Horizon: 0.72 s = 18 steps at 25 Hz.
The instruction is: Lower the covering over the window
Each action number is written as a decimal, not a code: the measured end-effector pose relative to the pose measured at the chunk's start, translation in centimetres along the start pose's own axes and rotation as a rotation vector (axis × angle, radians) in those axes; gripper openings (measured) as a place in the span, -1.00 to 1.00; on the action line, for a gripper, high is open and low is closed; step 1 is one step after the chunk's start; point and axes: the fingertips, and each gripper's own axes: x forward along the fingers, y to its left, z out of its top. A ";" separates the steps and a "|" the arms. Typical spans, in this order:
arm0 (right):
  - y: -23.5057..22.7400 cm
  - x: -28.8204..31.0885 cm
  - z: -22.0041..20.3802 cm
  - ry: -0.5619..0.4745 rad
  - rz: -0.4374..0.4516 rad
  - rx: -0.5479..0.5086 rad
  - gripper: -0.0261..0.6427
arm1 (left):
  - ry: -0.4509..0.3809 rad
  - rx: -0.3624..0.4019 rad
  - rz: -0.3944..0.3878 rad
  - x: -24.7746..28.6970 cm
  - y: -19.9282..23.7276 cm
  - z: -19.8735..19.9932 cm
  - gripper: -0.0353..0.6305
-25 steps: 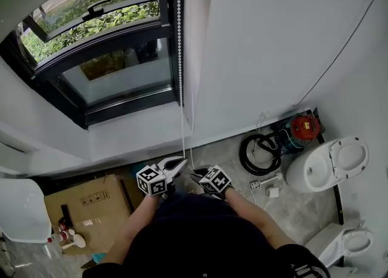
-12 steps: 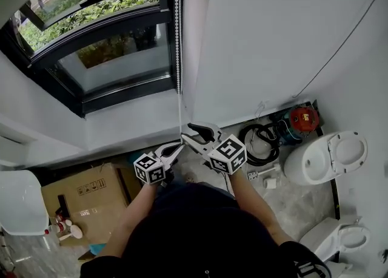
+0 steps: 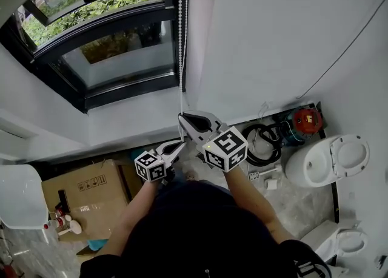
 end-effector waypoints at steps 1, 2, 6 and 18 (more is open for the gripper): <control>-0.3 0.1 -0.2 0.001 -0.017 -0.013 -0.88 | 0.006 0.000 0.001 0.1 0.1 0.0 -0.86; -0.7 0.2 -0.5 0.013 -0.039 -0.045 -0.88 | 0.022 0.005 0.003 0.2 0.2 -0.2 -0.86; -1.6 0.9 -2.8 0.085 -0.070 -0.094 -0.88 | 0.140 0.047 0.018 0.4 0.7 -2.1 -0.86; -2.5 2.3 -4.5 0.159 -0.070 -0.112 -0.88 | 0.112 0.029 0.035 1.0 1.5 -0.7 -0.85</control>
